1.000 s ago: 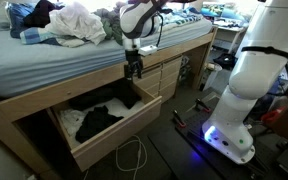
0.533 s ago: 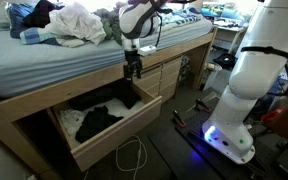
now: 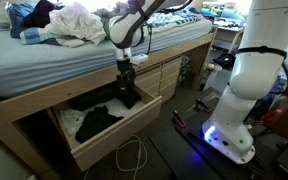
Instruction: Move the object from the drawer and put it on the bed
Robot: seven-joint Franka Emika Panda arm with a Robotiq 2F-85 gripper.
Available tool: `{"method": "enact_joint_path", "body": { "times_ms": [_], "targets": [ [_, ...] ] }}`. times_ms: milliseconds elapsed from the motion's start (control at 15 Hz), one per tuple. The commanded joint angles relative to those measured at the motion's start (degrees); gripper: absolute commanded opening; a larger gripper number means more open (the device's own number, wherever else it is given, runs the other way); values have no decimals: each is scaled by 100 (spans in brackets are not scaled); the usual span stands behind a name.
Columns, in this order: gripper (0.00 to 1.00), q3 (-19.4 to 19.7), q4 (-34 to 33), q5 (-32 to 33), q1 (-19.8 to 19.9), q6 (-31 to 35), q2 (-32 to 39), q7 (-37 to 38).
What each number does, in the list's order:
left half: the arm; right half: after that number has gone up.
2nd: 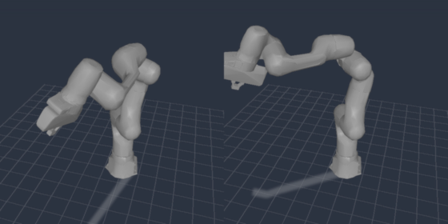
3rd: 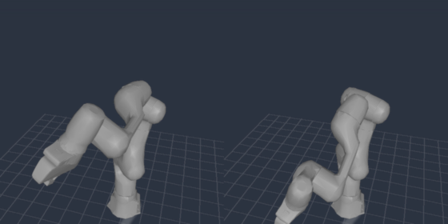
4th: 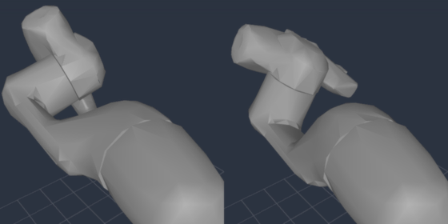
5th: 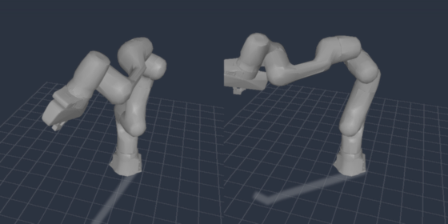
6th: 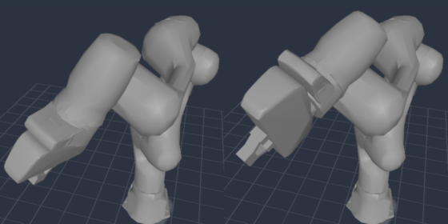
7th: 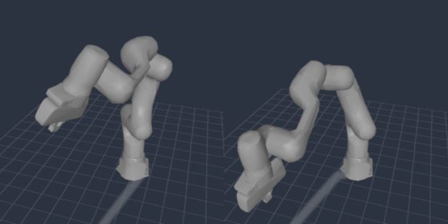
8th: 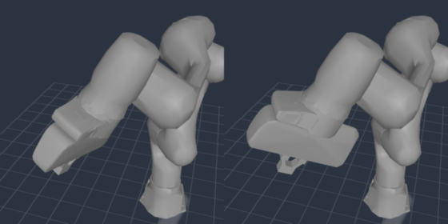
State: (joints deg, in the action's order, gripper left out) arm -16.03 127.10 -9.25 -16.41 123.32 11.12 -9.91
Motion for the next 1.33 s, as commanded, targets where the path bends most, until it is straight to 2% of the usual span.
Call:
{"method": "enact_joint_path", "body": {
  "times_ms": [0,267,400,467,867,1267],
  "targets": [
    [100,-120,-487,117,-100,47,506,70],
    [100,-248,-991,163,-293,246,1054,120],
    [100,-265,-1214,307,-362,50,1234,-20],
    [100,-282,-932,137,-281,192,1037,22],
    [100,-307,-1170,231,-339,190,1315,19],
    [100,-273,-1543,301,-661,761,2089,556]
  ]
}}
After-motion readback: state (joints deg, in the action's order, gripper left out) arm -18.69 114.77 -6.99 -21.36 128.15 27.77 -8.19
